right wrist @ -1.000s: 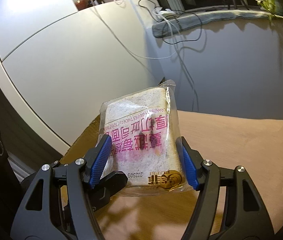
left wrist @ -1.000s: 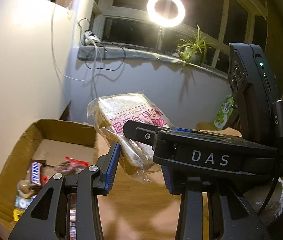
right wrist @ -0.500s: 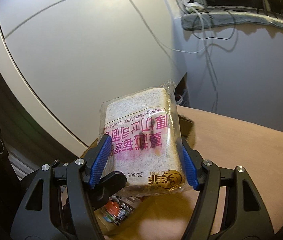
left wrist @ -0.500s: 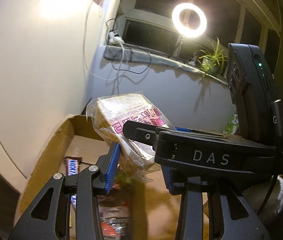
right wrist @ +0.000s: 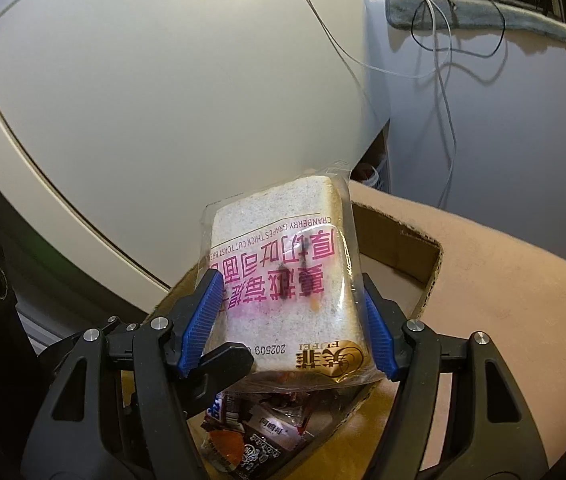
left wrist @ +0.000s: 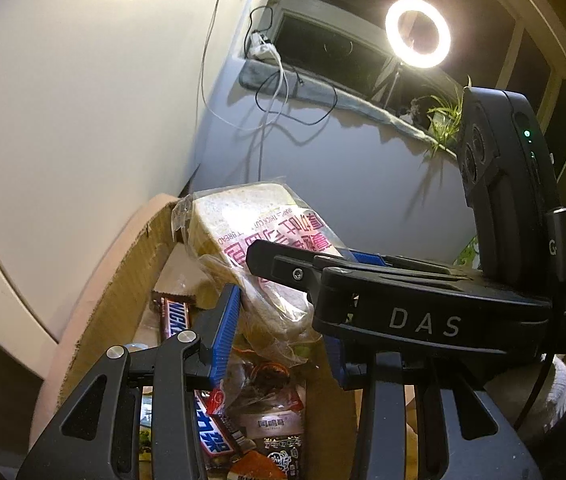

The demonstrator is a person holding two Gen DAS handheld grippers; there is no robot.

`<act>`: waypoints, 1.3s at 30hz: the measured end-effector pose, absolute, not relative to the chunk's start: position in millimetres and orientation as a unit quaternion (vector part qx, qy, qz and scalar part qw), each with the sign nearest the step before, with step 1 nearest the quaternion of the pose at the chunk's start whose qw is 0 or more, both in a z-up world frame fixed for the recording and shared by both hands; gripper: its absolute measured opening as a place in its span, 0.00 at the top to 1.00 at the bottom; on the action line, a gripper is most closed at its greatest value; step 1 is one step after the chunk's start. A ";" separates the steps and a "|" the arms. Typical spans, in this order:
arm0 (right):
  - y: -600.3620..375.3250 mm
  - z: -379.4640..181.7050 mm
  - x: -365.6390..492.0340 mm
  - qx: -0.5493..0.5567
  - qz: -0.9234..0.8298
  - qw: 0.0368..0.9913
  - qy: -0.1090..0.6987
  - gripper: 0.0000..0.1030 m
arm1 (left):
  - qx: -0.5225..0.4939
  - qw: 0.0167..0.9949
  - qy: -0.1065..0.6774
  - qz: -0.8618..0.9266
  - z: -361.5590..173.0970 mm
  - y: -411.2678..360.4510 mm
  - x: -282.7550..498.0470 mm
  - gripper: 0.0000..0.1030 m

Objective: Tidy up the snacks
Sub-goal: 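Carry the bread loaf in both grippers over the box, then open both grippers to lower the bread loaf onto the snacks in the box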

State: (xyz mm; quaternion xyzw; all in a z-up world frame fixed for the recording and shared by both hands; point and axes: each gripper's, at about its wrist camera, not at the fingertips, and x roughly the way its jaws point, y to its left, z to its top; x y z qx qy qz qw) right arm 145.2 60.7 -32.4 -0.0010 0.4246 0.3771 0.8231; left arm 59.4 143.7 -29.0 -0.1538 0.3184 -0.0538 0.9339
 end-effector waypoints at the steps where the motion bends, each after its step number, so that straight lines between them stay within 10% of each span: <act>1: 59.2 -33.6 143.0 0.000 0.377 0.822 0.427 0.33 | -0.152 0.933 0.321 -0.053 -29.7 142.6 59.3 0.63; 29: 76.0 -45.0 151.8 -0.018 0.362 0.823 0.438 0.26 | -0.127 0.932 0.338 -0.018 -31.6 143.7 59.6 0.62; 39: 64.8 -39.3 142.5 -0.024 0.353 0.832 0.427 0.20 | -0.110 0.939 0.327 -0.005 -29.5 140.6 47.6 0.44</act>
